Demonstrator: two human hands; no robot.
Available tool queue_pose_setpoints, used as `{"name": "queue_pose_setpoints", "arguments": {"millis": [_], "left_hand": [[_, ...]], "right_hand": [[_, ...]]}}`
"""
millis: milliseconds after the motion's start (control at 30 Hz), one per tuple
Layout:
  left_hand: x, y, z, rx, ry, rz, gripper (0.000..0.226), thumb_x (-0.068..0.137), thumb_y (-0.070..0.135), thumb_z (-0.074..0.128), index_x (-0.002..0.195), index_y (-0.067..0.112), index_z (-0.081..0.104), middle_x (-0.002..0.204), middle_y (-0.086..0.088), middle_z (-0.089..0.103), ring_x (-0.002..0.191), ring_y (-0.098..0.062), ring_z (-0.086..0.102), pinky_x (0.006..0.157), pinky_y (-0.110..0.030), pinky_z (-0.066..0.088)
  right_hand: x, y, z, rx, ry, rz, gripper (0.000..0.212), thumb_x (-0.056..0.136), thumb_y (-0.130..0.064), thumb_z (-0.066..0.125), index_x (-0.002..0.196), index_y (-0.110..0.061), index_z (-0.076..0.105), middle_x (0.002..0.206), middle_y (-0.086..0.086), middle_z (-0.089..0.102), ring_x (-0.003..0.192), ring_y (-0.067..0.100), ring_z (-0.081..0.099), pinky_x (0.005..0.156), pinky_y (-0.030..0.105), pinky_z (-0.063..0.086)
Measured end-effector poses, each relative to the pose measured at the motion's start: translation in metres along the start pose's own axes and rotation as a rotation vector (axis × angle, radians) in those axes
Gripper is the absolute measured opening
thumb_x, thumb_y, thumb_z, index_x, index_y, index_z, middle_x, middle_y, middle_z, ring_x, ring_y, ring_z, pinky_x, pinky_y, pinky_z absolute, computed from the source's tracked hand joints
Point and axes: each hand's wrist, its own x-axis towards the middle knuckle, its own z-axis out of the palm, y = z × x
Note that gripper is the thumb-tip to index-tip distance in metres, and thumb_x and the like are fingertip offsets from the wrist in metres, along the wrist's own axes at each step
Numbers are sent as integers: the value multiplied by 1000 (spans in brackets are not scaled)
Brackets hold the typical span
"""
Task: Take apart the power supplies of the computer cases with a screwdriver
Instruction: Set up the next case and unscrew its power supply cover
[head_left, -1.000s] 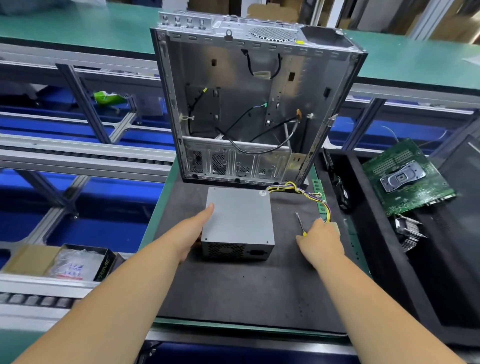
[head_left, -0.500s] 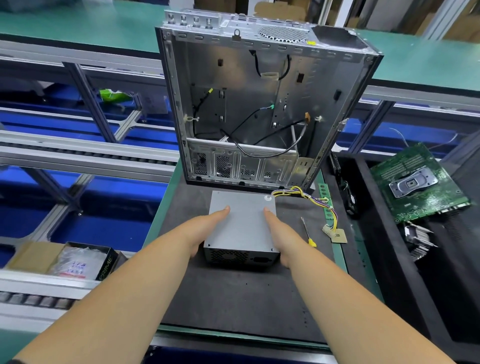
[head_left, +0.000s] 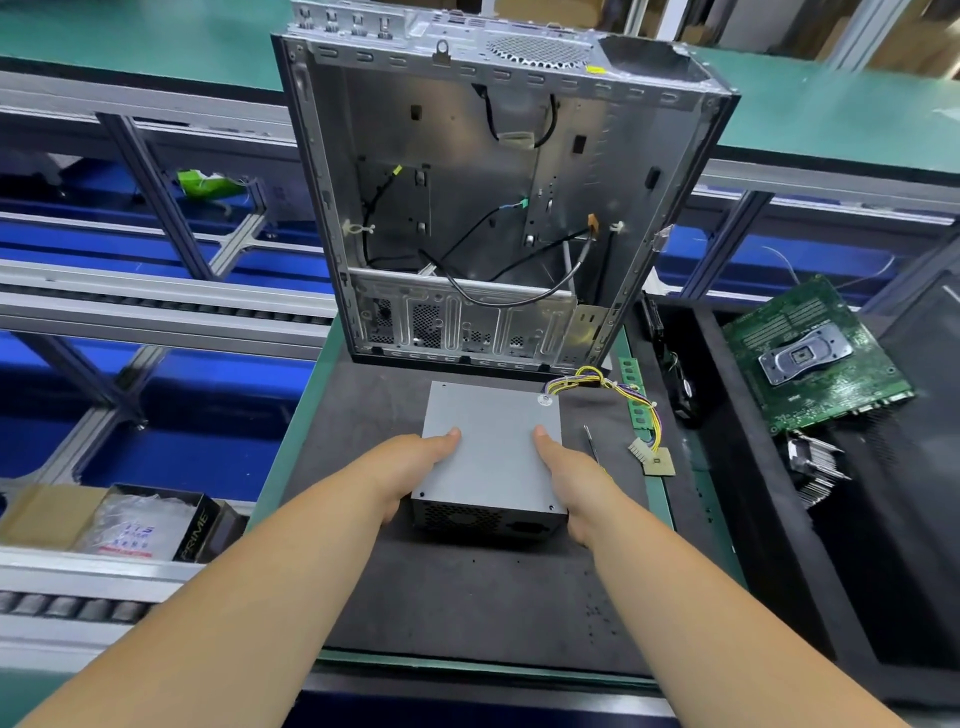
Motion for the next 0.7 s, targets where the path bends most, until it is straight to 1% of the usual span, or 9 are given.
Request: {"name": "queue_pose_setpoints", "arguments": {"millis": [67,167,267,367,467,500,567,633,700], "left_hand": [[-1,1,2,11,-2,10,60,92,52,63,134,11,55,128,-1,65,122,-24,59,114,-41,37],[-3,3,4,27,-5,16,55,92,52,63,131,14,57,122,4,69,116,-20,63,113,-40,39],[-6,4,3,40,-32,15,52,90,54,63,129,20,58,120,8,69,117,-18,62,115,-41,36],[-7,2,1,87,-54,20,63,84,61,64,133,22,56,125,10,66,123,-19,58,117,-42,32],[-9,3,-1,128,-59,33,73,76,66,64,134,23,55,128,11,64,125,-18,56,117,-42,31],[-10,4,-1,138,-64,36,77,72,68,63,134,24,55,128,12,64,125,-17,55,117,-42,31],[-11,4,-1,157,-69,44,83,66,71,63,135,24,55,128,13,63,125,-16,55,117,-40,32],[-12,3,-2,168,-67,54,89,63,72,64,136,22,54,129,12,63,124,-16,55,116,-39,33],[-13,3,-2,171,-59,41,95,58,73,66,137,21,54,132,9,62,125,-18,56,115,-40,35]], "right_hand": [[0,2,-3,-39,14,-11,61,97,-59,53,129,-8,61,127,7,66,117,30,62,109,42,45],[2,4,-7,-162,61,-36,72,95,-66,46,139,-10,53,135,5,60,122,29,57,110,42,43],[3,4,-10,-238,104,-54,74,95,-69,40,143,-12,48,138,3,54,123,27,52,106,39,42],[1,4,-9,-272,111,-58,75,96,-69,37,147,-13,44,143,4,49,124,27,47,97,36,39],[0,4,-9,-287,114,-83,74,98,-67,36,147,-11,42,143,5,47,118,25,45,92,34,35],[0,5,-9,-300,117,-91,74,99,-66,35,148,-11,40,145,5,46,118,24,43,92,34,34],[-1,5,-10,-330,121,-96,74,100,-64,33,151,-10,36,148,5,43,124,25,43,93,34,34],[-2,4,-10,-355,117,-85,74,100,-64,33,150,-10,38,148,5,44,127,27,44,95,35,36],[-3,2,-11,-377,109,-55,73,99,-64,35,147,-10,43,146,5,48,127,29,47,100,35,39]]}}
